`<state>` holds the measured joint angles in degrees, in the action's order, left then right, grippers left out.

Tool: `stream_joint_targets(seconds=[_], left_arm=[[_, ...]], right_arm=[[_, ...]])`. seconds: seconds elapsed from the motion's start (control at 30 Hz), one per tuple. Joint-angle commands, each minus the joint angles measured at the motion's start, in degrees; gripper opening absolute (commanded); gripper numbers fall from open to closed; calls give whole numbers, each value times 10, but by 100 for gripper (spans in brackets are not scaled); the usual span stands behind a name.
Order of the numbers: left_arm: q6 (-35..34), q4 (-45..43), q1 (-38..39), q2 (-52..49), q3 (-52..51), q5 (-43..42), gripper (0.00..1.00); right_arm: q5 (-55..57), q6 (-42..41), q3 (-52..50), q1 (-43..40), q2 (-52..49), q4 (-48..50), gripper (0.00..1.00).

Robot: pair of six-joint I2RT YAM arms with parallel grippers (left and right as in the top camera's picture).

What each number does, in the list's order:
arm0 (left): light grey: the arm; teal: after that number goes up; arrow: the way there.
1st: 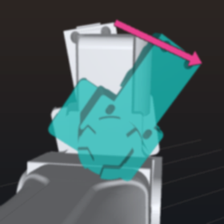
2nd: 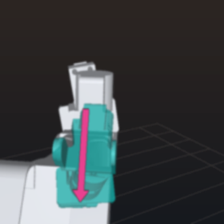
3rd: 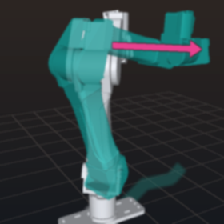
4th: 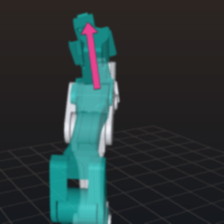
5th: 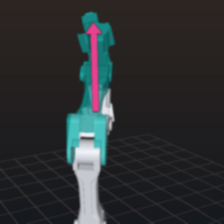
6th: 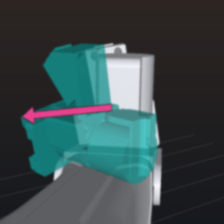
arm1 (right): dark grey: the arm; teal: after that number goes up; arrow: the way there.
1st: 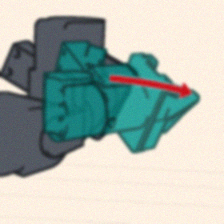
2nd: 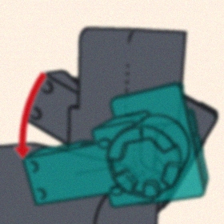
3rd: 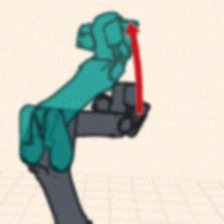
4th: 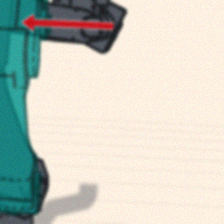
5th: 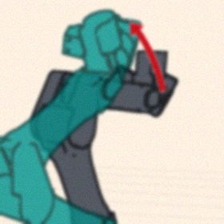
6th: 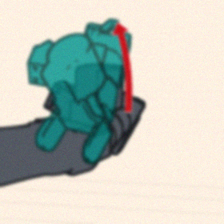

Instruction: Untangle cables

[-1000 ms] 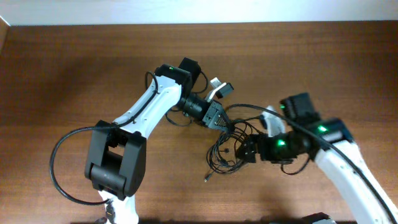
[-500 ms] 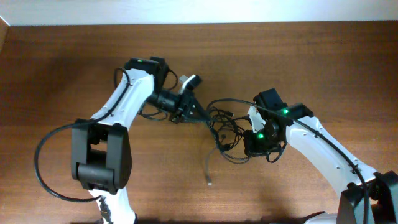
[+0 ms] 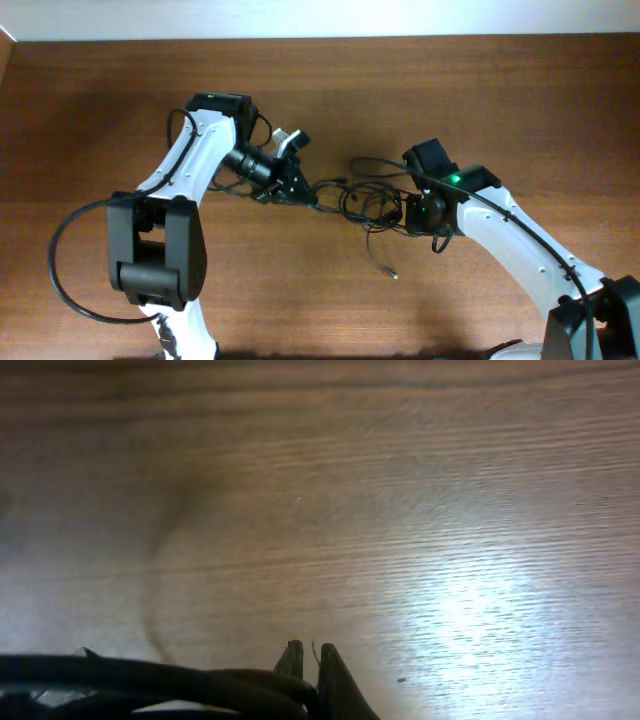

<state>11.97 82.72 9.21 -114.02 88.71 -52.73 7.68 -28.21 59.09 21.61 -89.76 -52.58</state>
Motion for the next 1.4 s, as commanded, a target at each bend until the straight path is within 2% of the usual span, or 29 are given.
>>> stream_joint_targets(seconds=[0.0, 0.03, 0.13, 0.2, 0.23, 0.3, 0.33, 0.4, 0.43, 0.47, 0.53, 0.57, 0.67, 0.7, 0.73, 0.8, 0.9, 0.97, 1.23, 1.37], left_arm=[[-87, 0, -27, 11, 2, 304, 0], [-146, -4, -27, 11, 2, 374, 0], [-274, -15, -27, 11, 1, 514, 0], [-298, -31, -27, 11, -4, 525, 0], [-300, -42, -26, 11, -9, 522, 0], [-297, -57, -24, 11, -22, 478, 0], [-264, -68, -21, 11, -29, 433, 0], [-213, -72, -19, 11, -33, 374, 0], [-198, -72, -17, 11, -33, 342, 0], [-187, -72, -17, 11, -33, 304, 0], [-170, -73, -14, 11, -33, 263, 1], [-170, -75, -12, 11, -33, 260, 1], [-170, -92, -7, 11, -34, 259, 2], [-170, -95, -6, 11, -35, 259, 4], [-170, -99, -3, 11, -36, 259, 5], [-170, -105, 2, 11, -36, 259, 9], [-170, -105, 15, 11, -40, 259, 9], [-170, -105, 22, 11, -45, 259, 8], [-170, -112, 38, 11, -46, 259, 6], [-170, -113, 38, 11, -46, 259, 4]], right_arm=[[202, -60, -29, -19, -7, -22, 4], [202, -67, -32, -19, -7, -15, 4], [200, -68, -45, -19, -7, 9, 4], [186, -68, -46, -19, -8, 10, 5], [171, -68, -46, -19, -8, 12, 8], [115, -37, -44, -19, -7, 16, 14], [73, 30, -22, -19, -7, 7, 26], [20, 87, 36, -19, -6, -40, 49], [-12, 118, 86, -19, -6, -80, 64], [-50, 155, 124, -19, -6, -109, 74], [-140, 210, 155, -19, -6, -127, 81], [-181, 223, 153, -19, -6, -127, 81], [-195, 223, 104, -14, -8, -111, 81], [-195, 222, 82, -11, -8, -92, 77], [-195, 222, 56, -6, -8, -59, 64], [-183, 222, -6, 3, -8, 42, 52], [-142, 223, -86, 3, -8, 184, 46], [-127, 222, -121, 3, -8, 243, 40], [-89, 222, -147, 3, -8, 304, 40], [-89, 222, -157, 3, -10, 292, 40]])
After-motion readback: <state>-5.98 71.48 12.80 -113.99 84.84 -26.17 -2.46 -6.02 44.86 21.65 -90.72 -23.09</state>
